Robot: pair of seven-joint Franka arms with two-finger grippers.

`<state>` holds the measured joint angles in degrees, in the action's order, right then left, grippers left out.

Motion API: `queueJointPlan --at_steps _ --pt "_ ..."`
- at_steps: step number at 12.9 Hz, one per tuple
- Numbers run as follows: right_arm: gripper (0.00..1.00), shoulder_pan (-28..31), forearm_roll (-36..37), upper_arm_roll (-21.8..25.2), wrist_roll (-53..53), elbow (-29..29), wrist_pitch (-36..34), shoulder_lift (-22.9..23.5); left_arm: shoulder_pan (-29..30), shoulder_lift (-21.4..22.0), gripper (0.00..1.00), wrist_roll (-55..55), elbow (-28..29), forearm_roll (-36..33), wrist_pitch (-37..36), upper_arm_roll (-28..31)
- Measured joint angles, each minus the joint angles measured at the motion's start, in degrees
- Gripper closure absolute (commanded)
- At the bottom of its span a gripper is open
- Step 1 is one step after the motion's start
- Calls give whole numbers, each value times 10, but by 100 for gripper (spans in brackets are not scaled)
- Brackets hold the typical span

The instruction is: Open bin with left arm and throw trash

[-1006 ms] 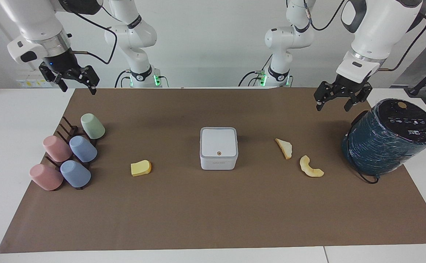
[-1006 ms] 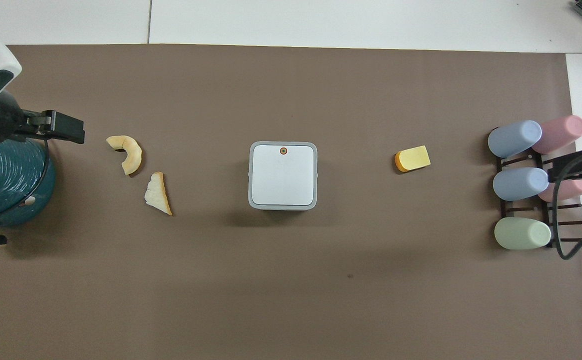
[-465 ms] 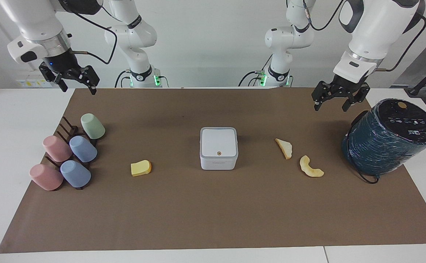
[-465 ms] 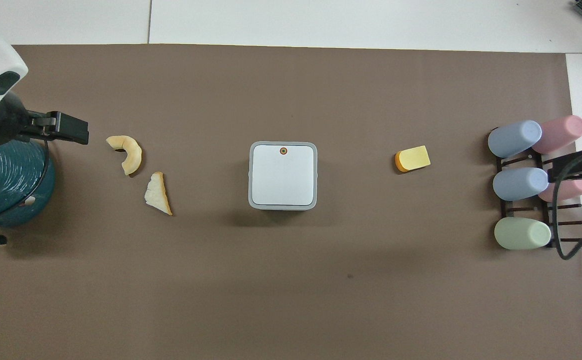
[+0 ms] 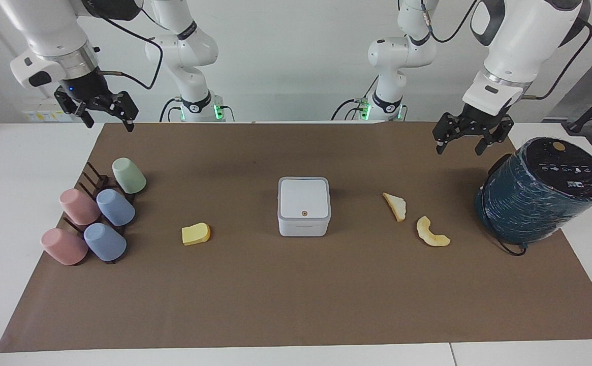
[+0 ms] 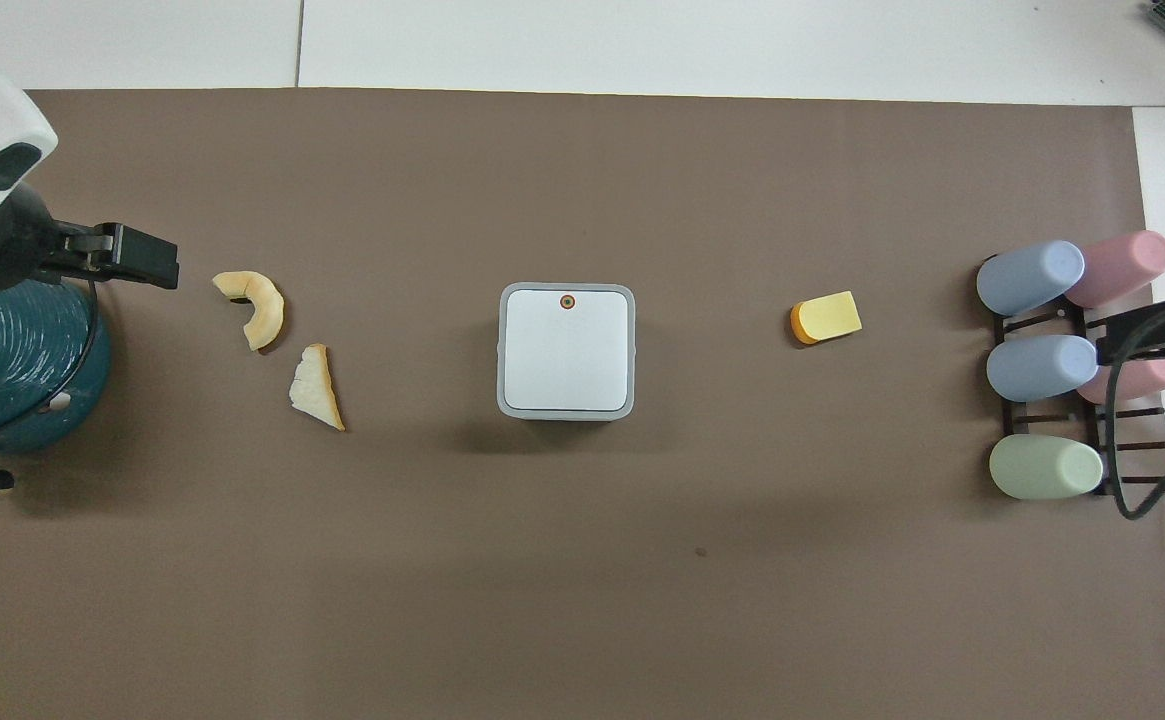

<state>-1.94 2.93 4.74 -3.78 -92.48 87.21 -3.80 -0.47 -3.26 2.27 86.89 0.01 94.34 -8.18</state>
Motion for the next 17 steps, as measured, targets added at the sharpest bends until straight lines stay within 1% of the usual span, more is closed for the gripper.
queueJointPlan --at_steps 3,5,6,9,12,13,17 --pt "0 0 0 0 0 0 0 0 -2 0 0 0 1 1 2 -1" --pt "0 0 0 0 0 0 0 0 -24 0 0 13 8 3 15 -2" --pt "0 0 0 0 0 0 0 0 -40 0 6 34 16 3 28 -3" --pt "0 0 0 0 0 0 0 0 -101 -1 61 135 40 4 70 -6" --pt "0 0 0 0 0 0 0 0 -143 -16 99 234 52 4 116 -6" --pt "0 0 0 0 0 0 0 0 -154 -27 100 261 53 4 137 -6" --pt "0 0 0 0 0 0 0 0 -187 -69 100 324 54 4 211 -6"
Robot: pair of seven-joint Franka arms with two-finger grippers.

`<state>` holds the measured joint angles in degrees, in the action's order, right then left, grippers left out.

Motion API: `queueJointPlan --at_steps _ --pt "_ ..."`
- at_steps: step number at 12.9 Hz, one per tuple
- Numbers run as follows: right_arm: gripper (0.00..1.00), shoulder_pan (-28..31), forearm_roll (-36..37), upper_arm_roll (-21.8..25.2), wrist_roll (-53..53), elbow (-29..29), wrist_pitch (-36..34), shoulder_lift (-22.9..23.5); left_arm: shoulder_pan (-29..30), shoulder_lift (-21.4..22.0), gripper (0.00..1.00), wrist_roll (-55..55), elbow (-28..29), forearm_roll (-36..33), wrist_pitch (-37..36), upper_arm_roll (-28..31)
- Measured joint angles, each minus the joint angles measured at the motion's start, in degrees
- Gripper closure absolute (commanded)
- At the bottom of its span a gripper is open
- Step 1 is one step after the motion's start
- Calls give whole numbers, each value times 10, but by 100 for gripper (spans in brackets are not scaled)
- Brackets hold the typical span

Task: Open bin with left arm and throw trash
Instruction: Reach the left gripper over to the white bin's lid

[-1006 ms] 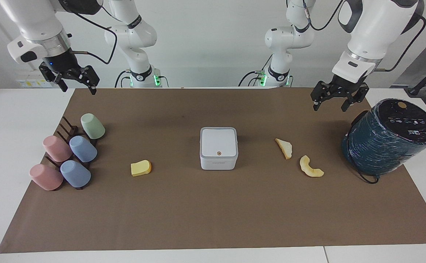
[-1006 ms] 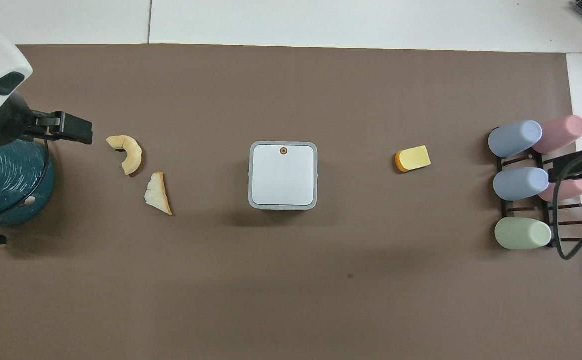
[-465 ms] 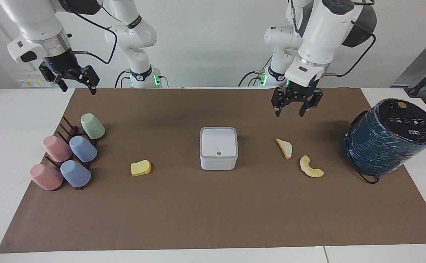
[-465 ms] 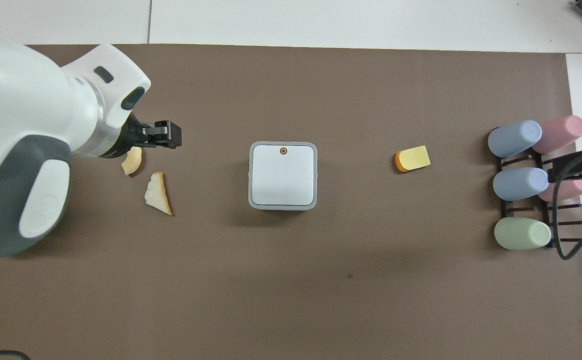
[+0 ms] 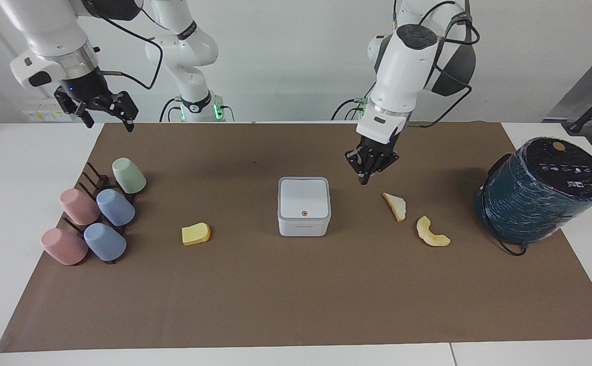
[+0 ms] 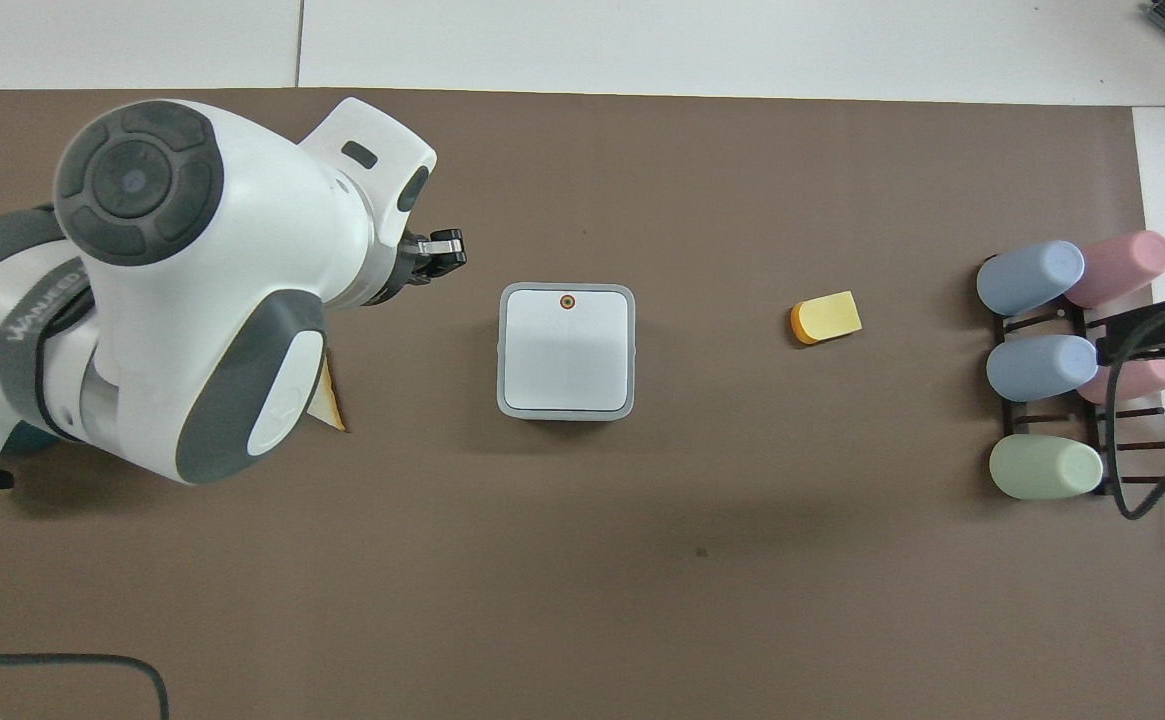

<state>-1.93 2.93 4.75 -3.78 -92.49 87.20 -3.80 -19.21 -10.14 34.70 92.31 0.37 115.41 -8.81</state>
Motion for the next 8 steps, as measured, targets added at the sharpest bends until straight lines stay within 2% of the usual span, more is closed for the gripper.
queueJointPlan --at_steps 8 --pt "0 0 0 0 0 0 -2 0 -50 -42 100 85 22 0 124 0"
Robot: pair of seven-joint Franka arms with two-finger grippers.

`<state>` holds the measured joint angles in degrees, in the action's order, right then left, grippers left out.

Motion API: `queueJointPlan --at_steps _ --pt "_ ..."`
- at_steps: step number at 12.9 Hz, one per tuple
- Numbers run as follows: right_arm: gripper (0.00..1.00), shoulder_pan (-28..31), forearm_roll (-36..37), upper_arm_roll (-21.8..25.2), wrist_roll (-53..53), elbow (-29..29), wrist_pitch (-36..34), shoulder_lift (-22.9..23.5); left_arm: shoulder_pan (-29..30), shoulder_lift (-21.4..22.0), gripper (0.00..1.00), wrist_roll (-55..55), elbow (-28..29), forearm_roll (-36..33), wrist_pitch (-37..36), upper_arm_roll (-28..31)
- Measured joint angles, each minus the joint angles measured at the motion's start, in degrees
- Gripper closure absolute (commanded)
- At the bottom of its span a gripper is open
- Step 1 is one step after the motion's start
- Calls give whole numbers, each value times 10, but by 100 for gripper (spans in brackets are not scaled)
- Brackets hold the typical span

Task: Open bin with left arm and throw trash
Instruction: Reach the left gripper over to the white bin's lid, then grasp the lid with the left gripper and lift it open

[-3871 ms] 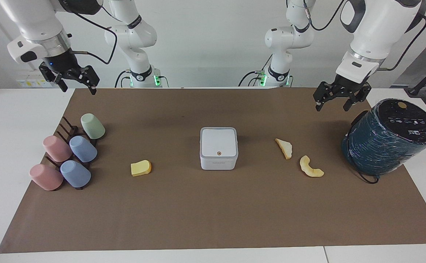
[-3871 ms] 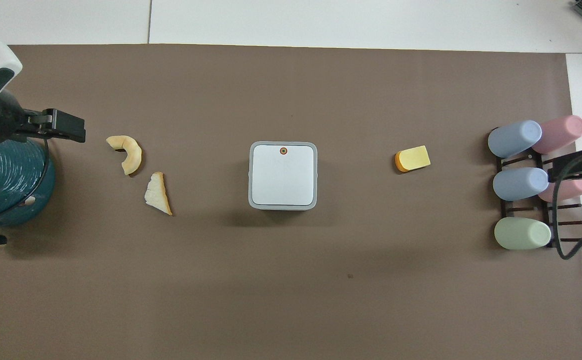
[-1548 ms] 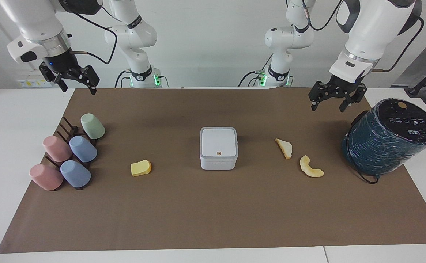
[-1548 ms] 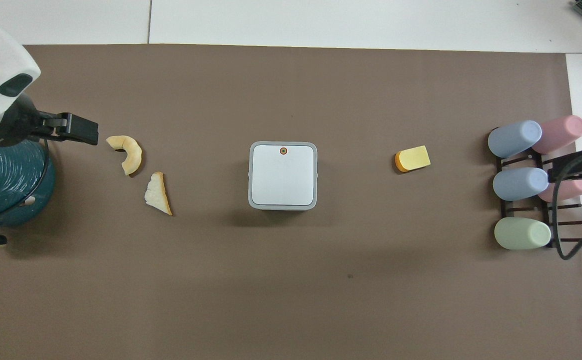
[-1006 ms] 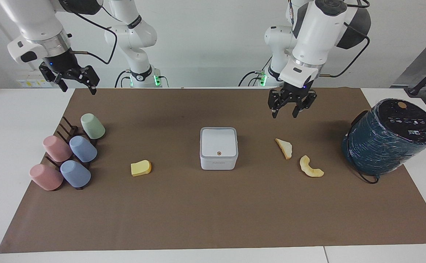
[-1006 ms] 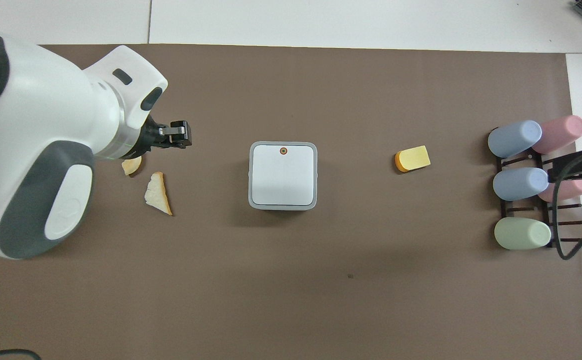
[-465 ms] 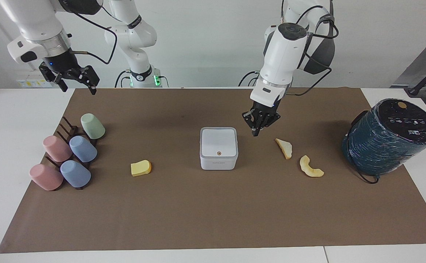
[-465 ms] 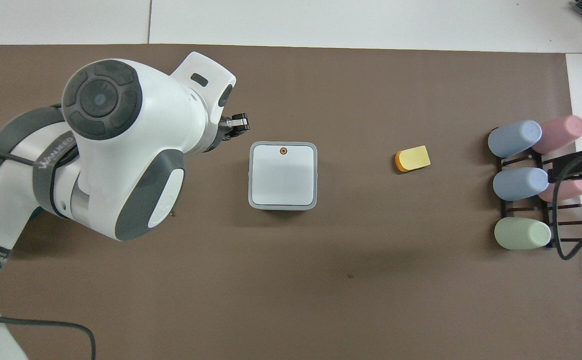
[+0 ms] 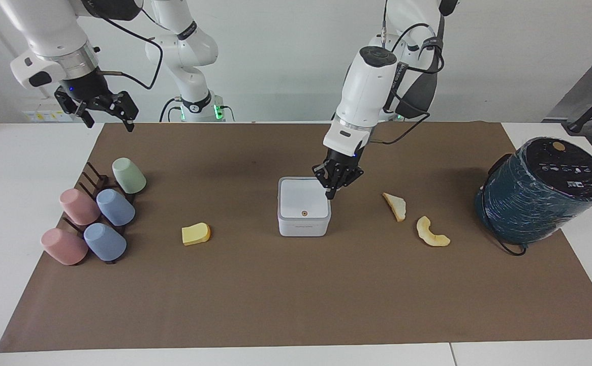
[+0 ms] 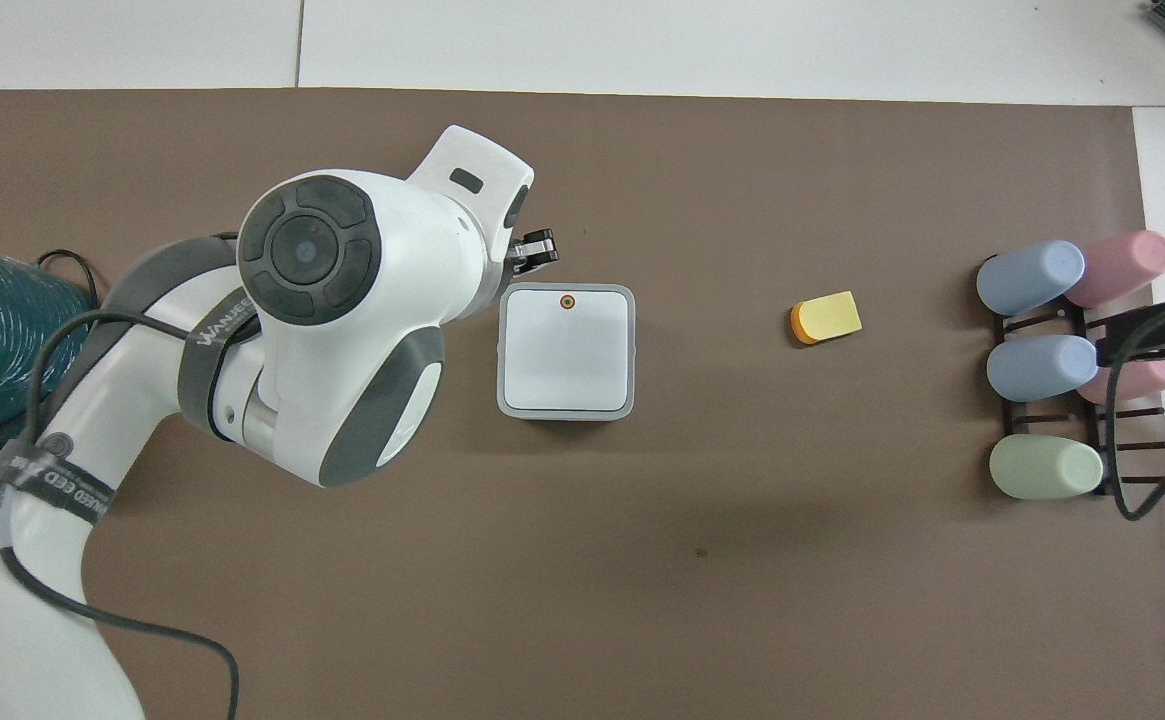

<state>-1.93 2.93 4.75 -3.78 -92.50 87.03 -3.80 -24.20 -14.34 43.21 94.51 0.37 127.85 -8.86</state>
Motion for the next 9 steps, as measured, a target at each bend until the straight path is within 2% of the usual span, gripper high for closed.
queueJointPlan --at_steps 9 --pt "0 0 0 0 0 0 0 0 -27 -49 100 46 4 0 50 0"
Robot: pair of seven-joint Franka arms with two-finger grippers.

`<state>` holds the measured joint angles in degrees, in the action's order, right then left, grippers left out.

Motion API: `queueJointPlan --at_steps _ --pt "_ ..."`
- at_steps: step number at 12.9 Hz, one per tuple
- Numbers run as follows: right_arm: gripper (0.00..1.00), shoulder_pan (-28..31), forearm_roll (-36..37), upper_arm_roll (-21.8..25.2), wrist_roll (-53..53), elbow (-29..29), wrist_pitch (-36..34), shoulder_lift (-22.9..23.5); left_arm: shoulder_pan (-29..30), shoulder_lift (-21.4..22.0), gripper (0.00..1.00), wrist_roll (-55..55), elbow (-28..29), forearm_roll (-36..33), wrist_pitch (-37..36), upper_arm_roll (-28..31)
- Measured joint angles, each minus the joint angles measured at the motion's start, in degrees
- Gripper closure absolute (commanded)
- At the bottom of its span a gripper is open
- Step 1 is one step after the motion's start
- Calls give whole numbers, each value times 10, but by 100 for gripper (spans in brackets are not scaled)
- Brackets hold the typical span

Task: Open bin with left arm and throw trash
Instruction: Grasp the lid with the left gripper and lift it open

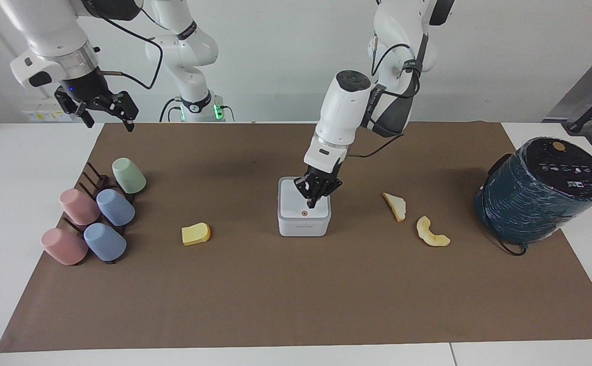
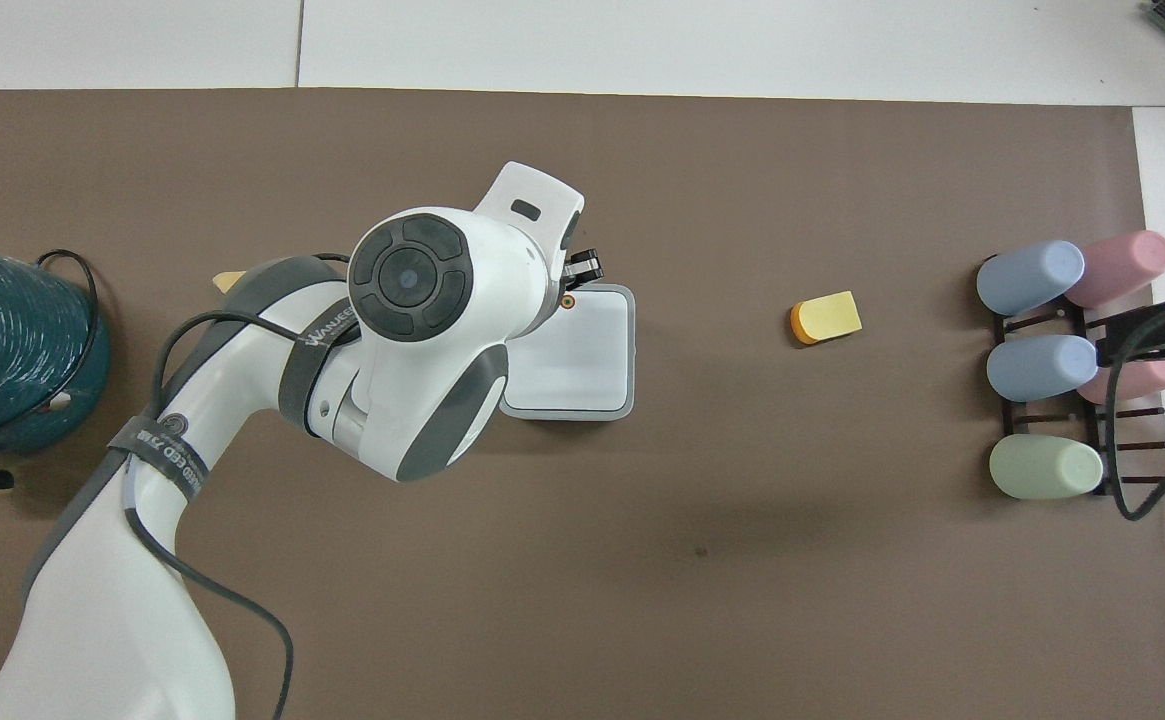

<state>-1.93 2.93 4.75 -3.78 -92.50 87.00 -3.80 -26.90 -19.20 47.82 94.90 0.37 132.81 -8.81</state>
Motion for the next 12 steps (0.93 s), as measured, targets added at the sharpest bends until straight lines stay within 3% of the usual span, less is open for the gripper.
queueJointPlan --at_steps 12 --pt "0 0 0 1 0 0 0 0 -11 -34 100 7 9 0 37 2"
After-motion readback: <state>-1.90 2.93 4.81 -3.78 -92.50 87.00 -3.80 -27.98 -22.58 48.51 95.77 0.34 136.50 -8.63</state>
